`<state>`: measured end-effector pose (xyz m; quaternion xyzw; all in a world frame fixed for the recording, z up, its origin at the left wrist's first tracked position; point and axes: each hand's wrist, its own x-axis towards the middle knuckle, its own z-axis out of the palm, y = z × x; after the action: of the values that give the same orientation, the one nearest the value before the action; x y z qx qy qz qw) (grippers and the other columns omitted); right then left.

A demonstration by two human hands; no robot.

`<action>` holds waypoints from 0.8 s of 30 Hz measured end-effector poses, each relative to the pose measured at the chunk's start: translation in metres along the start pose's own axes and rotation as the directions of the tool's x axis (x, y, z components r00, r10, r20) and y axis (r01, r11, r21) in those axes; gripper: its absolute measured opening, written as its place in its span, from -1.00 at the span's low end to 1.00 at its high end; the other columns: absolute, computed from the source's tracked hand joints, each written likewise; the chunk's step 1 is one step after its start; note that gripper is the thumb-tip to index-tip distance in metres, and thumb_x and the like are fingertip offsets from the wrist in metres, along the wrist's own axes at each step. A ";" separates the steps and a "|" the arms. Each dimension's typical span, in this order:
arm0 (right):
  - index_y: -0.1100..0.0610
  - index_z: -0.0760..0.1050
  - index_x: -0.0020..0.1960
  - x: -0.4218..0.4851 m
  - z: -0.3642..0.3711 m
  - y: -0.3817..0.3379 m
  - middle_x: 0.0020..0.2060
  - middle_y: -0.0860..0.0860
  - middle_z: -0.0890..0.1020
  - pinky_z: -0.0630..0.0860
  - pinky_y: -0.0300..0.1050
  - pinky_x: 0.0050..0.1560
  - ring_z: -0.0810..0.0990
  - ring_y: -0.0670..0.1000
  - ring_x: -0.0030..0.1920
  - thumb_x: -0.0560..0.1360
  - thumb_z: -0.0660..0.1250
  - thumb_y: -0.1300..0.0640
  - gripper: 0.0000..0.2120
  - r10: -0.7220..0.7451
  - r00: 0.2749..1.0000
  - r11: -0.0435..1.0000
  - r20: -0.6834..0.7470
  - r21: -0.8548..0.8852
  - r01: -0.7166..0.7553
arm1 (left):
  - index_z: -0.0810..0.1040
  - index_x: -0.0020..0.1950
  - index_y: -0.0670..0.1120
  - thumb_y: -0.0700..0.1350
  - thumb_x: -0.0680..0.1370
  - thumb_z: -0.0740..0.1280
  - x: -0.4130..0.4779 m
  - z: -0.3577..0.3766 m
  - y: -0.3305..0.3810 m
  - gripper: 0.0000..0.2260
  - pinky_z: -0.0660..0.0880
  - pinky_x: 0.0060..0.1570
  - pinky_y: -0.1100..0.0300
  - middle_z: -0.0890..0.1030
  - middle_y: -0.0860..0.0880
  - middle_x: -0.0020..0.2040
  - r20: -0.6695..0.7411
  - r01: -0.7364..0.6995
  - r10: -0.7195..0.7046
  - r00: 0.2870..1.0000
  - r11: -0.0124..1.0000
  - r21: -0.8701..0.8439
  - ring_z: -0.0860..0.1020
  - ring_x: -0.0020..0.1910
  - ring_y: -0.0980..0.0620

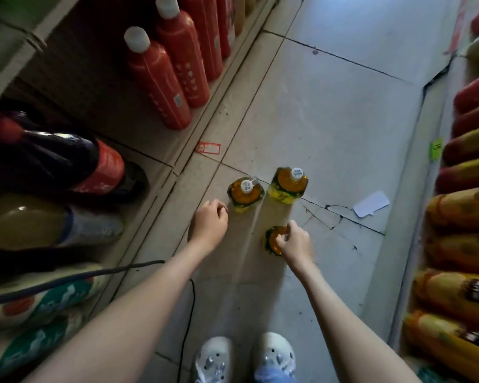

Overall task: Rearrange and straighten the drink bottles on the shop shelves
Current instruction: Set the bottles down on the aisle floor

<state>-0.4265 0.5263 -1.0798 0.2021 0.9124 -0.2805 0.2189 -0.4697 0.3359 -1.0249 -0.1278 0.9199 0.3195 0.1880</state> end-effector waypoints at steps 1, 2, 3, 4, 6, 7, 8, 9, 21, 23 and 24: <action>0.17 0.33 -0.13 -0.001 -0.001 -0.002 -0.20 0.13 0.57 0.48 0.00 -0.26 0.53 0.17 -0.11 0.49 0.23 0.18 -0.91 0.020 0.999 0.999 0.032 -0.031 -0.019 | 0.55 0.02 -0.13 -0.16 0.59 0.17 -0.002 0.000 -0.002 -0.83 0.37 -0.11 0.21 0.55 -0.09 0.02 0.008 0.018 -0.018 1.000 1.000 0.003 0.49 -0.05 -0.03; 0.16 0.33 -0.08 -0.005 -0.003 -0.005 -0.13 0.13 0.57 0.47 -0.02 -0.24 0.53 0.17 -0.07 0.51 0.21 0.16 -0.92 0.057 0.996 0.996 0.071 -0.080 -0.051 | 0.55 0.02 -0.13 -0.17 0.58 0.17 -0.006 -0.001 -0.002 -0.83 0.37 -0.10 0.21 0.55 -0.10 0.03 0.021 0.032 -0.032 0.999 0.999 0.012 0.49 -0.03 -0.04; 0.16 0.33 -0.01 -0.009 -0.008 -0.008 -0.05 0.14 0.56 0.48 -0.02 -0.19 0.52 0.17 0.00 0.52 0.20 0.13 -0.89 0.095 0.989 0.988 0.114 -0.133 -0.079 | 0.55 0.03 -0.13 -0.17 0.58 0.17 -0.010 -0.004 0.001 -0.83 0.36 -0.10 0.21 0.54 -0.09 0.04 0.033 0.041 -0.042 0.999 0.999 0.018 0.49 -0.02 -0.03; 0.17 0.34 0.07 -0.014 -0.016 -0.013 0.03 0.16 0.54 0.50 0.01 -0.10 0.50 0.18 0.07 0.54 0.19 0.11 -0.83 0.133 0.979 0.979 0.156 -0.178 -0.104 | 0.55 0.04 -0.13 -0.18 0.59 0.16 -0.014 -0.010 0.007 -0.82 0.35 -0.10 0.21 0.54 -0.09 0.04 0.044 0.047 -0.048 0.998 0.999 0.013 0.47 -0.04 -0.01; 0.19 0.33 0.19 -0.028 -0.036 -0.031 0.14 0.18 0.50 0.50 0.09 0.07 0.46 0.20 0.16 0.54 0.22 0.07 -0.72 0.165 0.963 0.966 0.212 -0.231 -0.114 | 0.54 0.05 -0.13 -0.18 0.59 0.16 -0.024 -0.026 0.027 -0.82 0.34 -0.12 0.22 0.53 -0.08 0.02 0.054 0.048 -0.047 0.997 0.999 -0.011 0.45 -0.08 0.04; 0.19 0.32 0.20 -0.036 -0.050 -0.044 0.15 0.18 0.49 0.49 0.10 0.10 0.46 0.21 0.18 0.53 0.22 0.07 -0.70 0.147 0.964 0.967 0.222 -0.239 -0.093 | 0.54 0.06 -0.13 -0.17 0.59 0.16 -0.030 -0.036 0.041 -0.83 0.33 -0.13 0.23 0.53 -0.08 0.02 0.064 0.054 -0.052 0.997 0.998 -0.023 0.44 -0.09 0.06; 0.19 0.33 0.19 -0.045 -0.064 -0.059 0.14 0.18 0.49 0.48 0.09 0.10 0.46 0.21 0.18 0.53 0.21 0.08 -0.71 0.113 0.967 0.970 0.227 -0.235 -0.058 | 0.54 0.07 -0.13 -0.17 0.59 0.17 -0.035 -0.045 0.053 -0.83 0.34 -0.13 0.24 0.54 -0.07 0.01 0.086 0.065 -0.062 0.994 0.997 -0.036 0.44 -0.10 0.06; 0.20 0.34 0.15 -0.056 -0.082 -0.077 0.12 0.18 0.50 0.48 0.06 0.06 0.47 0.22 0.17 0.53 0.20 0.10 -0.75 0.065 0.972 0.976 0.226 -0.217 -0.014 | 0.53 0.08 -0.13 -0.15 0.59 0.17 -0.041 -0.058 0.066 -0.83 0.36 -0.12 0.24 0.55 -0.07 0.02 0.126 0.083 -0.075 0.989 0.995 -0.054 0.45 -0.09 0.06; 0.17 0.50 0.09 -0.245 -0.336 -0.324 -0.03 0.13 0.63 0.51 -0.07 -0.06 0.59 0.13 -0.01 0.50 0.19 0.24 -0.80 -0.448 0.869 0.889 0.211 -0.002 0.459 | 0.52 0.18 -0.13 -0.14 0.60 0.16 -0.187 -0.343 0.229 -0.78 0.41 0.02 0.14 0.61 -0.15 0.11 0.054 0.012 -0.006 0.999 0.993 -0.114 0.54 0.11 -0.12; 0.18 0.53 0.06 -0.275 -0.369 -0.357 -0.06 0.12 0.64 0.49 -0.10 -0.07 0.60 0.14 -0.03 0.49 0.20 0.26 -0.80 -0.556 0.810 0.824 0.187 -0.008 0.567 | 0.52 0.15 -0.14 -0.15 0.61 0.15 -0.216 -0.392 0.245 -0.79 0.37 -0.07 0.19 0.61 -0.17 0.08 -0.042 -0.057 0.052 0.998 0.988 -0.145 0.55 0.11 -0.13; 0.21 0.55 0.05 -0.293 -0.386 -0.378 -0.07 0.14 0.65 0.50 -0.08 -0.08 0.60 0.15 -0.04 0.47 0.22 0.28 -0.80 -0.613 0.772 0.782 0.168 -0.009 0.623 | 0.52 0.16 -0.13 -0.14 0.62 0.14 -0.234 -0.419 0.250 -0.79 0.34 -0.10 0.20 0.61 -0.17 0.08 -0.107 -0.079 0.062 0.992 0.985 -0.153 0.55 0.11 -0.14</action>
<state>-0.4819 0.3986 -0.4815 -0.1384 0.9166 -0.3225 0.1914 -0.4596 0.2876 -0.4860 -0.1257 0.9042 0.3905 0.1186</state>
